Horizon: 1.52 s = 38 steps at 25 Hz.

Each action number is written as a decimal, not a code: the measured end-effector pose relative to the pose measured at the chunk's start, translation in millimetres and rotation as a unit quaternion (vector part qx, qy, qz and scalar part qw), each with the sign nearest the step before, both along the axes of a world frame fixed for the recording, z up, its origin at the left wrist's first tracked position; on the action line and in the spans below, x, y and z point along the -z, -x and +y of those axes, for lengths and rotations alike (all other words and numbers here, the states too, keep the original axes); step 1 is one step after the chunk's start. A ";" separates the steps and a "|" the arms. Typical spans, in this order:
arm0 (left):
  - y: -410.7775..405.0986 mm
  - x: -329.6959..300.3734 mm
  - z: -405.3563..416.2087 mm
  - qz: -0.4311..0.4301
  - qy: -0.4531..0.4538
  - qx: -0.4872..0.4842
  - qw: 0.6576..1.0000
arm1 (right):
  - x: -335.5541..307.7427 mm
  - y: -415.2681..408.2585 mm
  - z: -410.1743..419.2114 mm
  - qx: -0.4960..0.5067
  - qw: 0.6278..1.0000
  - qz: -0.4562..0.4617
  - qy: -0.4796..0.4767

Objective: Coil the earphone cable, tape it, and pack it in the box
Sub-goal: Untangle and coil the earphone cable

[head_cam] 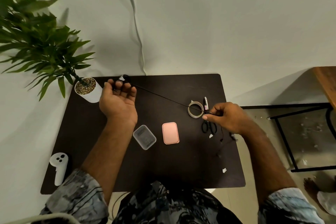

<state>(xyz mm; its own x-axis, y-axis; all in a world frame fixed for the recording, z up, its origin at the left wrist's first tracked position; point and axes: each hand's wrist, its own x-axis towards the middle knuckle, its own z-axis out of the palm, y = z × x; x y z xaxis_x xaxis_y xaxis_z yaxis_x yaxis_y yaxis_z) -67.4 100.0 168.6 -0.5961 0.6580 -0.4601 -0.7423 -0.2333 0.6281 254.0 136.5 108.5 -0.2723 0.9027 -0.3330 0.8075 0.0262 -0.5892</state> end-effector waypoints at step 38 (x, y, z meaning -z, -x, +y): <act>-86.8 29.8 -33.1 0.593 0.051 0.330 0.733 | -18.1 66.2 -8.1 0.343 0.837 0.426 -0.010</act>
<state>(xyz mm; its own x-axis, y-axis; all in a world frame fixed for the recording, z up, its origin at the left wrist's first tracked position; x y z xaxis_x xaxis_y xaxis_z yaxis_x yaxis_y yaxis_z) 19.4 67.0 138.8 -0.1848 0.9811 0.0568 0.4089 0.0243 0.9122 187.7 128.4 126.6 0.1813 0.9468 -0.2658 -0.0759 -0.2560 -0.9637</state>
